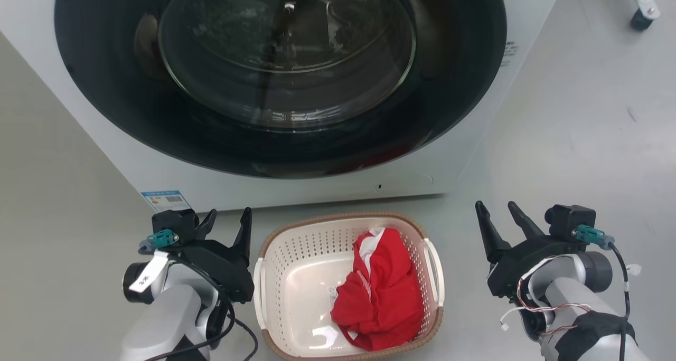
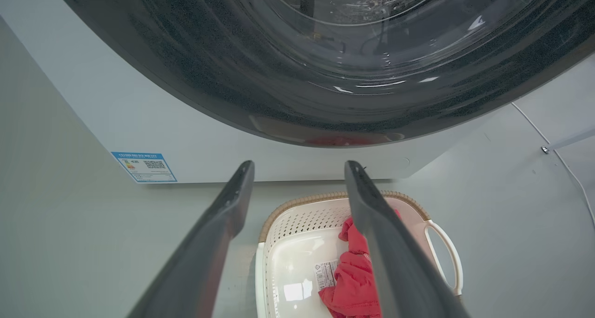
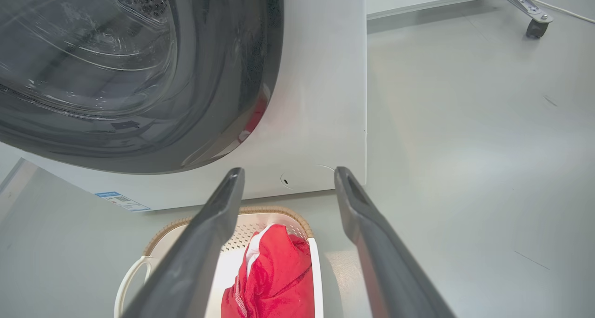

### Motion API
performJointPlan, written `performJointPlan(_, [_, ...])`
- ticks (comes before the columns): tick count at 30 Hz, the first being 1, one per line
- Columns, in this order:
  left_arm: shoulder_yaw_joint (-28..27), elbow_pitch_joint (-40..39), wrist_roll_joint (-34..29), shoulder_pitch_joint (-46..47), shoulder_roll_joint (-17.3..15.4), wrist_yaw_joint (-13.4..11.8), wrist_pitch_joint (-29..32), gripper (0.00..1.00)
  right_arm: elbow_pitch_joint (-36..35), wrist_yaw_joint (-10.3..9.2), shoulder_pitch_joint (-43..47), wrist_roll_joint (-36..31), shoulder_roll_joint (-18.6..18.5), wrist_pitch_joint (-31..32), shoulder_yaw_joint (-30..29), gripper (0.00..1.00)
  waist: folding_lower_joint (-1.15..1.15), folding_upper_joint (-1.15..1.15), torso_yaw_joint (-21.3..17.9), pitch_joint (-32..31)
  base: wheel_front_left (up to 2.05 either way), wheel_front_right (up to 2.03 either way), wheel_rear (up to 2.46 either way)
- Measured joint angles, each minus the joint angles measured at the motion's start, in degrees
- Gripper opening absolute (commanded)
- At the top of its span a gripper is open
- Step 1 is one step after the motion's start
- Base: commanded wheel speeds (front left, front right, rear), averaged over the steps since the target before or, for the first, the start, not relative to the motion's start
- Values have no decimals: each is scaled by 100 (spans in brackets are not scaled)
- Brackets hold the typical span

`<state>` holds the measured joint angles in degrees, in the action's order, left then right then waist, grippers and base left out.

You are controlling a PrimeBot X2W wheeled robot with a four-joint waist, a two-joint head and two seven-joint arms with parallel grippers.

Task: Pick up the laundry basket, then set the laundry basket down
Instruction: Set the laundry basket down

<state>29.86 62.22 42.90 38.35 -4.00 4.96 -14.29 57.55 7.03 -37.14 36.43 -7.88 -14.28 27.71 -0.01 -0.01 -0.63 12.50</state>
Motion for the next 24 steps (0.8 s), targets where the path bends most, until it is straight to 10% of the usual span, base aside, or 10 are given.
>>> performJointPlan(24, [-515,-3078,-842,-2100,-541,-957,-1,100,-2199,-646,1505,-742,-311,-1,-383,100,0,0,-14,-1190,0,0,0])
